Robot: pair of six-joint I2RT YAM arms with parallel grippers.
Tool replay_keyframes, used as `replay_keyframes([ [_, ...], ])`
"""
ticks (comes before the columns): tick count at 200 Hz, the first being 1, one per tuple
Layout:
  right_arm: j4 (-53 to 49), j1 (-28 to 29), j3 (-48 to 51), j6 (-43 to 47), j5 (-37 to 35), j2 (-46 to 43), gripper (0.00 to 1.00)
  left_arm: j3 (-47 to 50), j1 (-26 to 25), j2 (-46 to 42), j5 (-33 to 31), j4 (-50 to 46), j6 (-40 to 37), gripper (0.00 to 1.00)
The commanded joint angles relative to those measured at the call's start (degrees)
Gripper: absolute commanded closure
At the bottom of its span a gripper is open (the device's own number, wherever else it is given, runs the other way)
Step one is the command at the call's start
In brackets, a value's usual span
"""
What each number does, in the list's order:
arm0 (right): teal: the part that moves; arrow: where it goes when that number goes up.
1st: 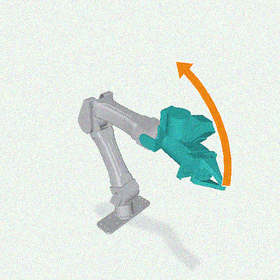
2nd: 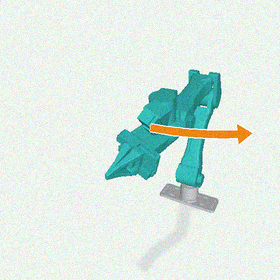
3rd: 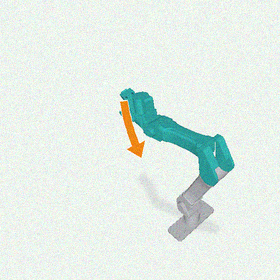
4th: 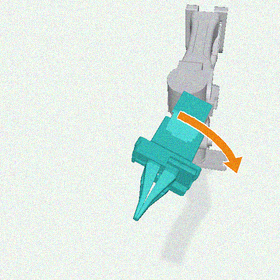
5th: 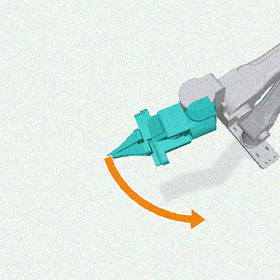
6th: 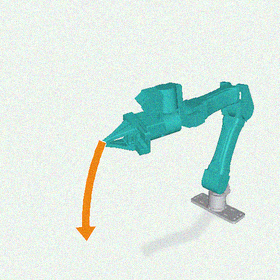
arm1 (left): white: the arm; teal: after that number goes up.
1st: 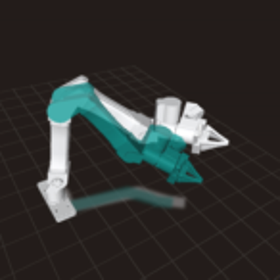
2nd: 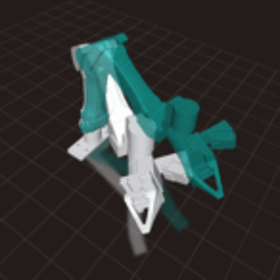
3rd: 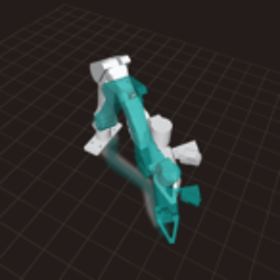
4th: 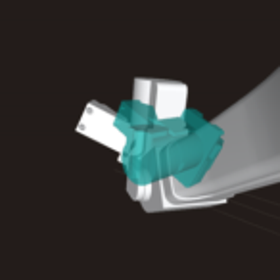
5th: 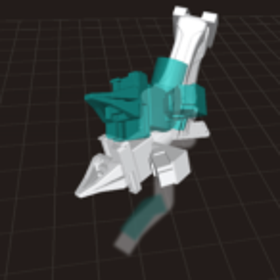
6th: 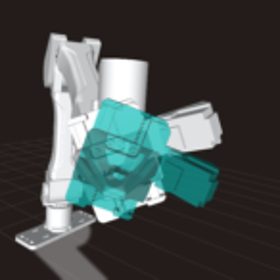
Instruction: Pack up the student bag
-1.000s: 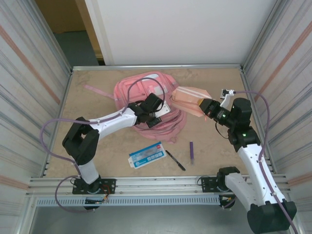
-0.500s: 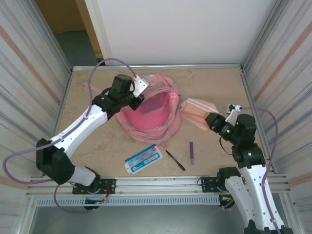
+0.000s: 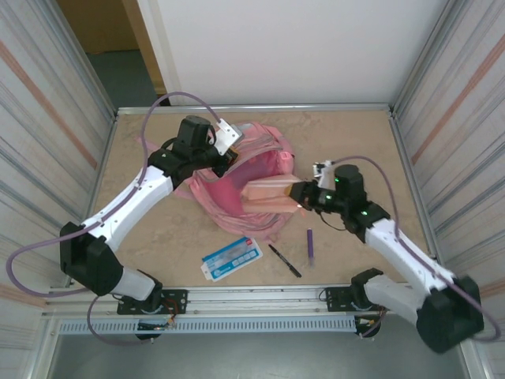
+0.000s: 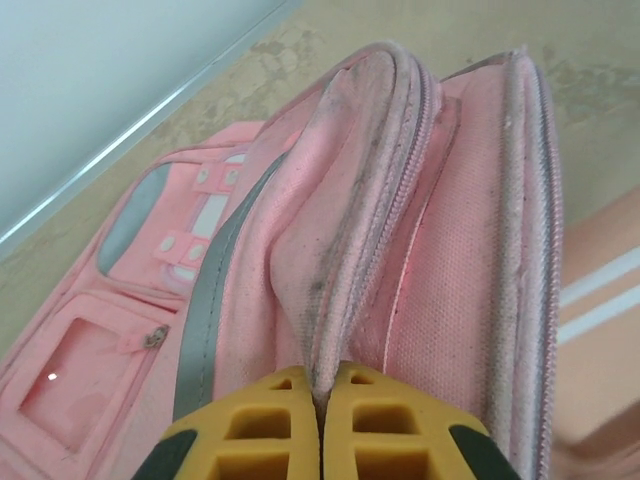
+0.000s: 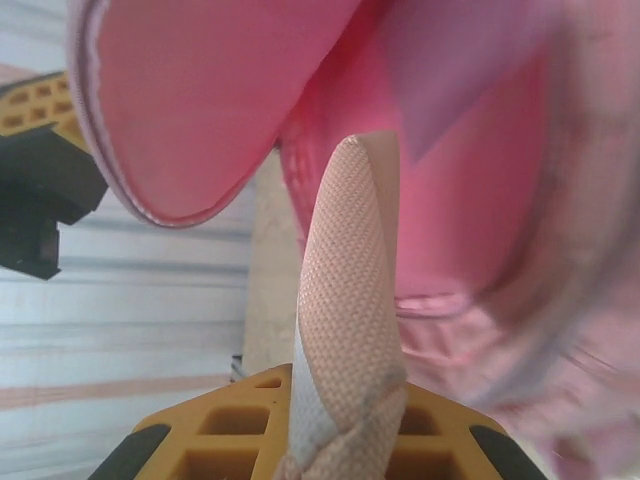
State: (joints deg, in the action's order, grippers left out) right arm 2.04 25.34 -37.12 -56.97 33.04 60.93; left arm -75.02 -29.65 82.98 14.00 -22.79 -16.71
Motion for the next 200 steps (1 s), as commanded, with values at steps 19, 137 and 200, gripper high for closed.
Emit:
replay_keyframes([
  [19, 27.76, 5.02, -6.5, -9.06, -0.66, 21.51, 1.0, -1.76, 1.86, -1.24, 12.04, 9.74, 2.57, 1.0],
  [137, 2.97, 1.14, -29.94, 8.52, -16.7, 47.68, 0.51, -0.03, 5.07, -1.48, 19.58, 12.09, 4.65, 1.0],
  [200, -16.46, 2.14, -32.29, 24.2, -23.67, 38.56, 0.43, 2.01, 6.89, -1.23, 20.2, 14.11, 6.46, 1.0],
])
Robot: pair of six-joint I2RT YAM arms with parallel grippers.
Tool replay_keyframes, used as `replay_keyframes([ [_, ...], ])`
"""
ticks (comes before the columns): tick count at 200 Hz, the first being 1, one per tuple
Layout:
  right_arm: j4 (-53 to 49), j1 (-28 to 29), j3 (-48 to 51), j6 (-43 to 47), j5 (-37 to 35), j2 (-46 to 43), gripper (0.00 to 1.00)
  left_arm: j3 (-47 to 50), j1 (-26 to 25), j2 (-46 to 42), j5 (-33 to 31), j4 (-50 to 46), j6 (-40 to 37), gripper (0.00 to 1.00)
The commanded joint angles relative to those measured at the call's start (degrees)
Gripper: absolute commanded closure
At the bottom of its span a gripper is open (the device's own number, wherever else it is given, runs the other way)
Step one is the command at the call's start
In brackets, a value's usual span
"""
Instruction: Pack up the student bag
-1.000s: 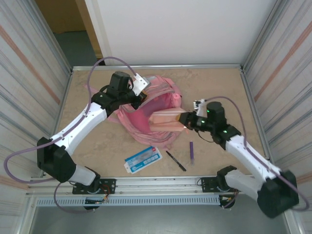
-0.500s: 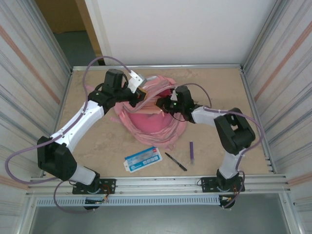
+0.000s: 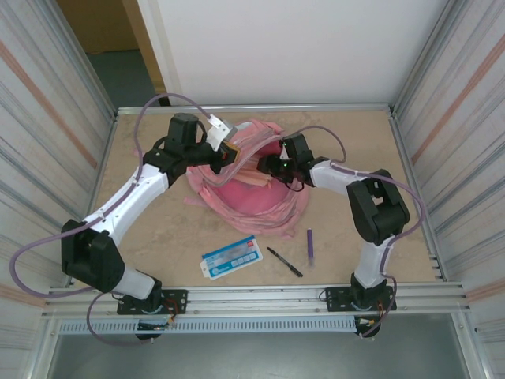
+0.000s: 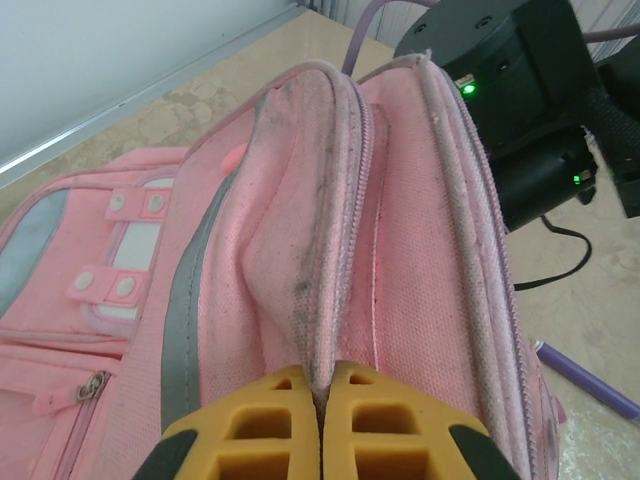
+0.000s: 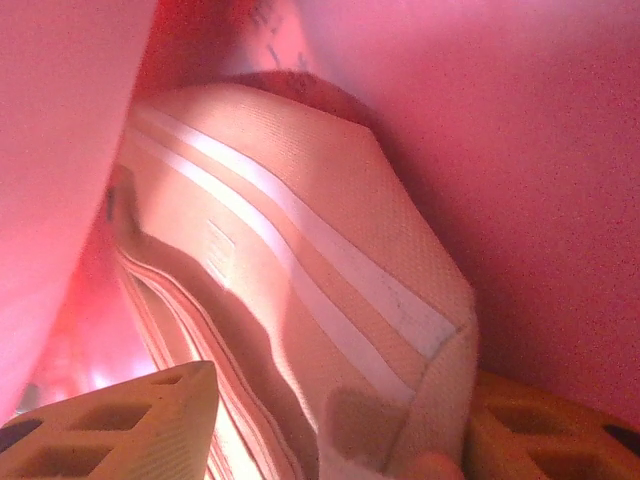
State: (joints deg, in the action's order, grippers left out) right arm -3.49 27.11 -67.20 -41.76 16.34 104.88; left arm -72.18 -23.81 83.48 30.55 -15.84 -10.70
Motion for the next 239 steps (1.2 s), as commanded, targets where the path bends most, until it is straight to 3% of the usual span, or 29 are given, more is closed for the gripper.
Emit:
replay_keyframes([
  [1, -11.19, 0.43, -2.31, 9.2, -7.13, -5.48, 0.43, -0.84, 1.05, -1.78, 3.65, 7.28, 0.48, 1.0],
  [24, -16.17, 3.41, -2.42, 12.7, -13.97, -8.14, 0.41, -1.28, 1.31, -1.39, 3.68, 7.9, 0.77, 1.0],
  [72, -15.31, 10.22, 2.95, 15.57, -21.88, -13.79, 0.41, -3.33, 1.41, 0.56, 3.12, 5.94, -0.32, 1.0],
  [115, -13.57, 13.02, 6.33, 14.84, -26.0, -15.91, 0.45, -3.66, 1.4, 2.24, 3.26, 6.15, -0.12, 1.0],
  [153, -14.62, 17.21, 5.47, 13.0, -27.64, -14.22, 0.49, -4.43, 1.4, 2.8, 4.48, 6.21, 0.24, 1.0],
  [183, -6.81, 21.58, 7.98, 10.99, -25.56, -13.08, 0.54, -4.18, 1.4, 2.32, 5.31, 6.0, 0.33, 1.0],
  [218, -2.5, 24.92, 8.69, 13.02, -35.38, -7.73, 0.5, -5.49, 1.48, 2.58, 5.92, 3.49, -0.6, 1.0],
  [239, -3.47, 24.75, 7.27, 14.24, -39.53, -4.3, 0.62, -5.21, 1.49, 2.2, 5.74, 4.19, -1.05, 1.0],
])
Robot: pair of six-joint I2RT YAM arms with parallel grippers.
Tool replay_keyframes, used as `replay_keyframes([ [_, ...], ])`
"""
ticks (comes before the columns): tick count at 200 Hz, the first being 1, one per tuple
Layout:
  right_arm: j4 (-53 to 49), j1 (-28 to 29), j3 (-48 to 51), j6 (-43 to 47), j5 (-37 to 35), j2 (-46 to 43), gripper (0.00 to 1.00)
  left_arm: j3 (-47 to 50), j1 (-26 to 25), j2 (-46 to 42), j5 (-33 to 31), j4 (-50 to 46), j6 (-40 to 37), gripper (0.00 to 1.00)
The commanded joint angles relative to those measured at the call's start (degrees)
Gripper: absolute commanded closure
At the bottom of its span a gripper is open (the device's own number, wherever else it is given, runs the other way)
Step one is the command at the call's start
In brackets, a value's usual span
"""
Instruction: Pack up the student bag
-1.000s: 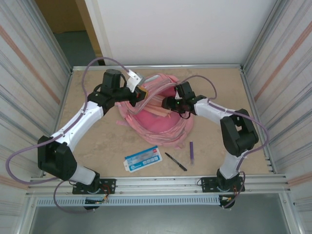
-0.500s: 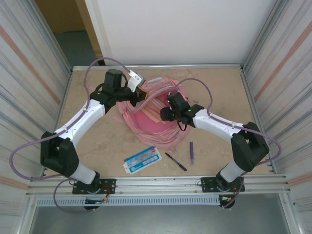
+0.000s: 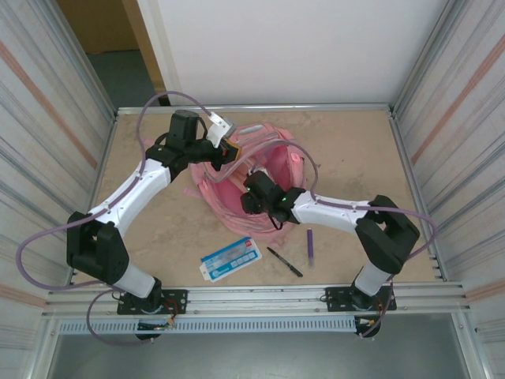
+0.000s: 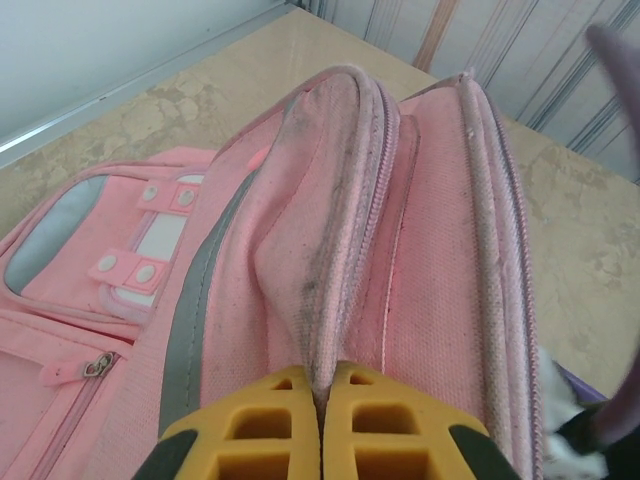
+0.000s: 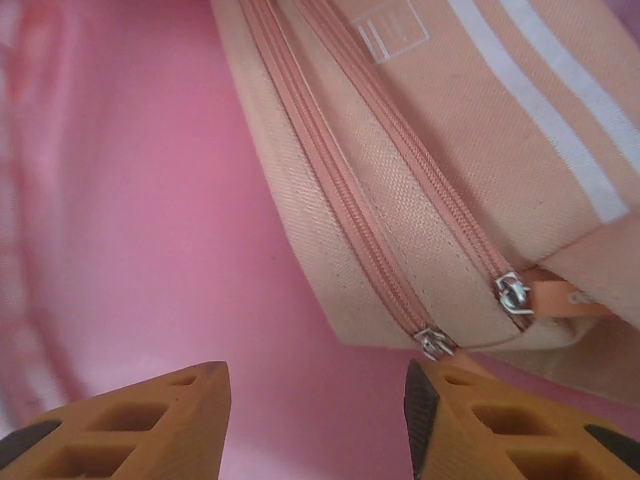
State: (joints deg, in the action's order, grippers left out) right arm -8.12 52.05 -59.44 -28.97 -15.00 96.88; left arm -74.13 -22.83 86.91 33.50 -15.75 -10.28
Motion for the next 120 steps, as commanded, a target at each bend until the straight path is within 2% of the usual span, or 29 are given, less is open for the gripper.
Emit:
replay_keyframes([
  [1, 1.08, -0.24, -0.49, 1.37, -8.46, 3.77, 0.62, -3.29, 0.46, -1.18, 2.8, 3.99, -1.48, 1.0],
  [18, 1.2, -1.44, -0.5, 0.26, -14.18, 4.19, 0.71, -4.01, 0.52, -1.35, 3.53, 2.51, -2.13, 1.0],
  [50, 3.46, -7.38, -1.19, 0.26, -15.06, 5.3, 0.83, -2.84, 0.53, -1.57, 4.57, 3.47, -2.49, 1.0],
  [83, 8.38, -12.22, -2.92, 1.72, -10.57, 6.75, 0.85, -2.58, 0.52, -1.4, 6.06, 3.52, -2.85, 1.0],
  [120, 14.17, -16.03, -7.14, 2.37, -4.55, 12.61, 0.86, -2.04, 0.55, -1.4, 7.16, 3.96, -2.4, 1.0],
])
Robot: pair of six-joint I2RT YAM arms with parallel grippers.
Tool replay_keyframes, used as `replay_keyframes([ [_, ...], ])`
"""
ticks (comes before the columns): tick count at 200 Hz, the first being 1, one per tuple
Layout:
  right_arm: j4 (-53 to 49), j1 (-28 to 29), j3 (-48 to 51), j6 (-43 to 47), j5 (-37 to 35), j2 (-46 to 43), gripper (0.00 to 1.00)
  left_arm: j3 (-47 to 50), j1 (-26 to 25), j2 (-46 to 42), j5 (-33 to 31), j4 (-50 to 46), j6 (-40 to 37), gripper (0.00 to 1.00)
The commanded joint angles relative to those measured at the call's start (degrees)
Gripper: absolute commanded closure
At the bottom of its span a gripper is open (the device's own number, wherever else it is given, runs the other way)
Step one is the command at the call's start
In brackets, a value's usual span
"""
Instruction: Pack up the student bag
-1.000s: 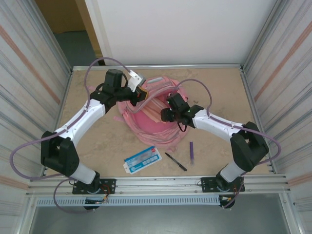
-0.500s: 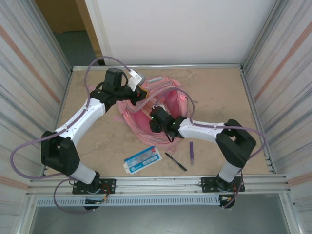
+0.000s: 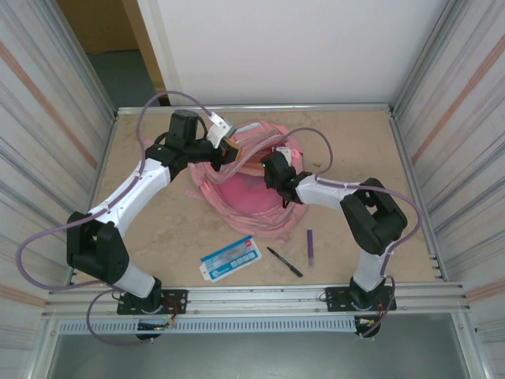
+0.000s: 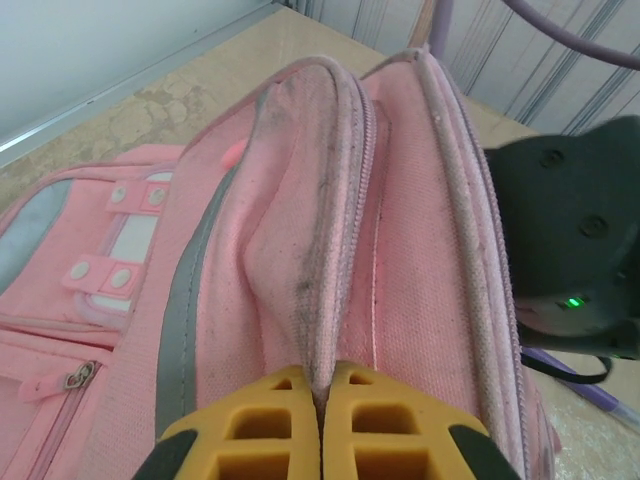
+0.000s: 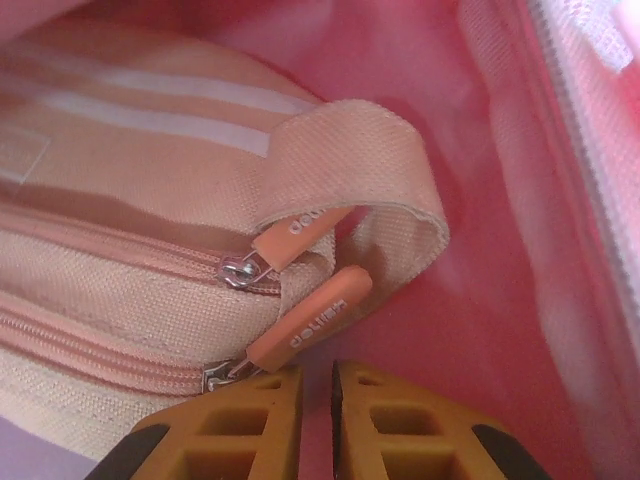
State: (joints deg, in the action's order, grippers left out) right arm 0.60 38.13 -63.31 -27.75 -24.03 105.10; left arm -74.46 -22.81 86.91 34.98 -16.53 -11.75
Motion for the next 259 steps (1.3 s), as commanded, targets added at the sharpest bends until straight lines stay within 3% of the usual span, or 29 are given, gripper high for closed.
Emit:
replay_keyframes([
  [1, 5.59, -2.19, -3.43, 1.13, 4.76, 4.58, 0.86, -1.64, 0.55, -1.4, 5.74, 4.79, -0.92, 1.0],
  [49, 12.22, -5.67, -8.24, 0.19, 17.12, 10.15, 0.86, -0.88, 0.5, -1.34, 5.11, 4.95, -1.91, 1.0],
  [57, 13.76, -6.18, -8.56, -0.52, 19.95, 10.65, 0.9, -1.3, 0.57, -0.95, 4.71, 4.65, -2.13, 1.0],
  [64, 16.01, -6.98, -8.43, -1.53, 23.84, 11.3, 1.0, -1.86, 0.62, -0.47, 4.72, 3.97, -2.14, 1.0],
  [77, 20.19, -8.55, -8.65, -3.72, 31.89, 12.98, 1.0, -2.47, 0.65, 0.27, 5.12, 3.4, -1.97, 1.0],
  [93, 22.22, -9.21, -9.8, -5.82, 36.25, 14.24, 1.0, -1.59, 0.66, 0.6, 5.2, 4.5, -1.69, 1.0],
  [197, 23.02, -10.18, -24.53, -15.96, 38.52, 26.43, 0.99, -1.19, 0.75, 2.06, 8.87, 5.16, -1.35, 1.0],
  [219, 25.8, -11.08, -20.55, -16.89, 38.76, 23.86, 0.93, -0.96, 1.21, 2.55, 8.13, 4.51, -1.74, 1.0],
  [259, 27.38, -14.15, -8.82, -17.46, 40.43, 11.1, 0.82, -1.83, 3.12, 5.38, 2.78, 3.65, -2.44, 1.0],
])
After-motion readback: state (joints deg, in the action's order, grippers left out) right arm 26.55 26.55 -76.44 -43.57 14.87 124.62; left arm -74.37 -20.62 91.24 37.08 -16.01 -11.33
